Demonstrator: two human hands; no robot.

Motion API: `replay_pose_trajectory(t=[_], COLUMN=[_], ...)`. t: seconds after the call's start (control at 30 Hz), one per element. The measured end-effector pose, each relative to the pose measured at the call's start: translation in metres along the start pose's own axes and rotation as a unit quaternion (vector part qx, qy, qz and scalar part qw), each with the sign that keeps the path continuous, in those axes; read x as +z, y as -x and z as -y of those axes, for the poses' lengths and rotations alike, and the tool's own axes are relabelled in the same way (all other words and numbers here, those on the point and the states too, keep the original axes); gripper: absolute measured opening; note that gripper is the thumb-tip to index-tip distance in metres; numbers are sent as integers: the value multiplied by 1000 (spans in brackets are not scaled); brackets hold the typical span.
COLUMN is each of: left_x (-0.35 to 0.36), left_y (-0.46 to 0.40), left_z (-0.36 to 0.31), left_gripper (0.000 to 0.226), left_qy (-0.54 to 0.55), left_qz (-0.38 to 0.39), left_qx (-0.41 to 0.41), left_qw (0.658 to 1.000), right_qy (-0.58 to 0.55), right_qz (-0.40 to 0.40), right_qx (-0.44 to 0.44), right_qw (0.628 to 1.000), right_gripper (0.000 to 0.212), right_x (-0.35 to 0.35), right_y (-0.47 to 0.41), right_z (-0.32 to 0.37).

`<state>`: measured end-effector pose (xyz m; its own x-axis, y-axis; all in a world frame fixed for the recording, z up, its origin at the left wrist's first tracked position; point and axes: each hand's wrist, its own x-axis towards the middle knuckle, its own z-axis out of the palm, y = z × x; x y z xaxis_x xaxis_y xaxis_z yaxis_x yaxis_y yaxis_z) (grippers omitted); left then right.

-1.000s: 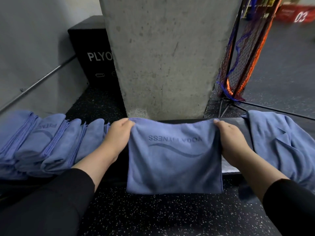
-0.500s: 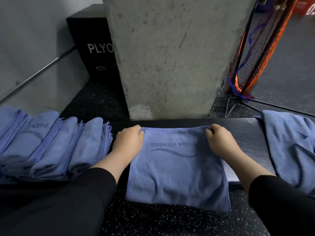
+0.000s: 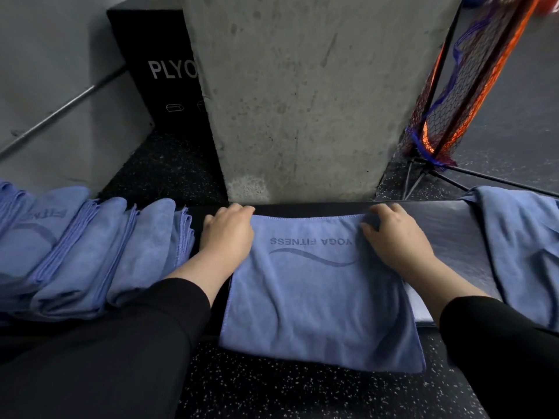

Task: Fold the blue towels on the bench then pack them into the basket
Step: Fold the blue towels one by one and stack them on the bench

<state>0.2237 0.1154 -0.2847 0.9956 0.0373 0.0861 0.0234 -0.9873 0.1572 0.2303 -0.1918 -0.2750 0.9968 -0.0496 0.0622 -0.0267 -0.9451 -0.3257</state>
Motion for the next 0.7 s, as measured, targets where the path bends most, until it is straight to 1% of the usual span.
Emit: replay_pose_trajectory(t=[0.07, 0.13, 0.17, 0.23, 0.3, 0.37, 0.43, 0.57, 0.6, 0.67, 0.7], left_x=[3, 1, -1, -5, -13, -24, -39, -70, -77, -90, -97], left_y=[-1, -2, -2, 2, 7, 13, 21, 44, 51, 65, 72], left_z=[-1, -4, -6, -8, -8, -6, -5, -4, -4, -5, -4], left_gripper=[49, 51, 51, 42, 28, 16, 5, 23, 27, 30, 30], left_qy=[-12, -28, -38, -53, -44, 6, 66, 126, 164, 265, 313], left_qz=[16, 17, 18, 22, 31, 43, 41, 53, 50, 37, 30], left_qx=[30, 42, 39, 38, 36, 33, 27, 70, 71, 47, 33], left_qw=[999, 999, 998, 998, 998, 998, 997, 988, 983, 962, 949], right_qy=[28, 52, 53, 38, 8, -12, -44, -132, -161, -260, -327], right_qz=[27, 60, 72, 85, 90, 82, 71, 60, 63, 74, 78], right_qx=[-28, -13, -5, 7, 5, 2, 3, -1, -5, -6, -4], right_qw=[999, 997, 996, 996, 996, 997, 997, 989, 985, 963, 942], right_gripper=[40, 38, 34, 12, 14, 9, 12, 30, 31, 27, 24], right_x=[0, -4, -6, -8, -13, -23, -36, -69, -78, -98, -107], right_y=[-1, -3, -3, -1, 2, 8, 17, 41, 49, 66, 76], right_z=[-2, -2, -1, 1, 1, 2, 2, 0, -1, -1, 0])
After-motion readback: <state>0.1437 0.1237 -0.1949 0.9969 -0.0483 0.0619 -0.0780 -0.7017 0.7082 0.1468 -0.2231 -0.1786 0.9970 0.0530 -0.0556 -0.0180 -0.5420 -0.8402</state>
